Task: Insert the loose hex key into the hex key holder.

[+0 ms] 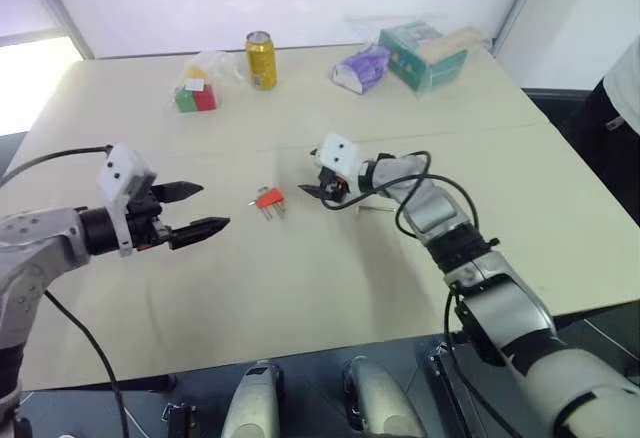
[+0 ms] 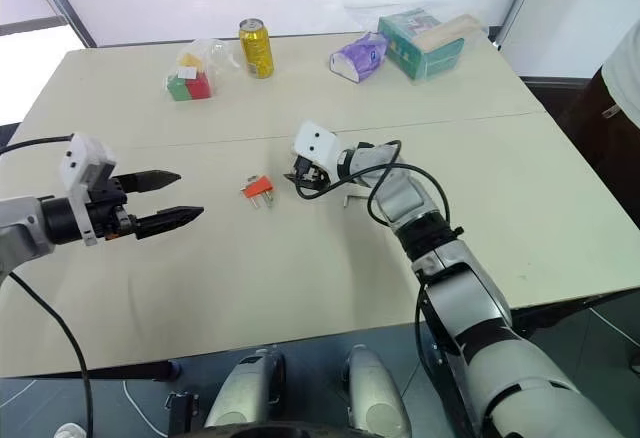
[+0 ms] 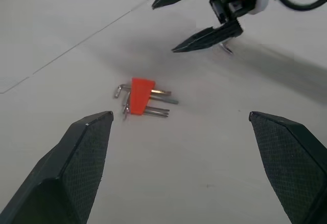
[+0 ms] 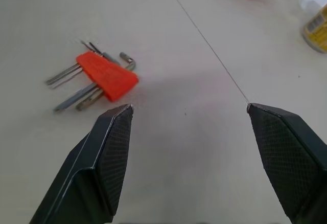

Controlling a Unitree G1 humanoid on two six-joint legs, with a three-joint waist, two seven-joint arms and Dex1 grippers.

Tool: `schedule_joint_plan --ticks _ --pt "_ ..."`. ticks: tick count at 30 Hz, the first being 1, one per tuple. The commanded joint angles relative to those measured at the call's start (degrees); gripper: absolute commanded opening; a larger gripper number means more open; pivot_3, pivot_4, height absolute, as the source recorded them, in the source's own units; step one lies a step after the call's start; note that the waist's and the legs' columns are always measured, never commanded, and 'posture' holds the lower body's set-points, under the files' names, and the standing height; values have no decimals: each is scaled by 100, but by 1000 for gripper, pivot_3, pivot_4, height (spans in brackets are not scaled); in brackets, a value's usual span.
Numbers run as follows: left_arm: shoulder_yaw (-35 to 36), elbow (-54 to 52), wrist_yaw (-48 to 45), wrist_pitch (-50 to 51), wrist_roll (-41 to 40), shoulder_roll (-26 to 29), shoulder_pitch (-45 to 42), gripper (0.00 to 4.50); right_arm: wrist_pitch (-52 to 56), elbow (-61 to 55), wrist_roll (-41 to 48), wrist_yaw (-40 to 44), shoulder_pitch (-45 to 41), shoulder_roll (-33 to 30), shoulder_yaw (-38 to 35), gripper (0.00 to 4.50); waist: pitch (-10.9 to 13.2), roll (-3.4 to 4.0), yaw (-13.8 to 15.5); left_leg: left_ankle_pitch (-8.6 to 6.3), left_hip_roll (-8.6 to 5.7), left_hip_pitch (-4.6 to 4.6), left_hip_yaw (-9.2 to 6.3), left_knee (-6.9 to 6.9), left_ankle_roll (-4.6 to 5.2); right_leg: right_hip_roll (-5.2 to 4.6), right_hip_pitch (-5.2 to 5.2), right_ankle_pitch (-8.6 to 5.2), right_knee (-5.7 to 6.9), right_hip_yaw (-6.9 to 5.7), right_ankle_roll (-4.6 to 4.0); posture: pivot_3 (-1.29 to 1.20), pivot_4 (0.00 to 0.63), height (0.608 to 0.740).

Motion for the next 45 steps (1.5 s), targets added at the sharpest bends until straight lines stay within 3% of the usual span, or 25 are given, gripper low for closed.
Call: schedule_joint_plan --ticks 1,12,31,40,45 --pt "430 -349 157 86 -151 57 120 4453 -621 628 -350 -421 -240 132 56 3700 0 0 1 0 0 0 0 0 0 -1 0 0 0 0 0 0 150 740" --pt "749 -699 419 276 -419 74 439 4453 -1087 1349 -696 -846 -291 562 46 3700 0 0 -59 0 -1 4 -5 -2 -2 -2 1 1 4 -2 -1 0 150 740" --pt "803 -774 554 249 -476 77 489 4453 -219 -1 -396 51 272 1161 53 3700 0 0 -143 0 -1 7 -25 -17 -2 -3 0 1 6 -5 -1 0 150 740" --pt "787 -751 617 228 -520 108 477 4453 -172 372 -481 -249 168 1233 -15 3700 0 0 -138 1 -2 7 -26 -19 -5 -7 0 1 5 -6 -1 0 150 740" --pt "723 -735 612 209 -526 113 419 4453 -37 309 -470 321 266 1023 150 3700 0 0 -135 2 -3 8 -24 -21 -6 -7 0 1 5 -7 -1 0 150 740"
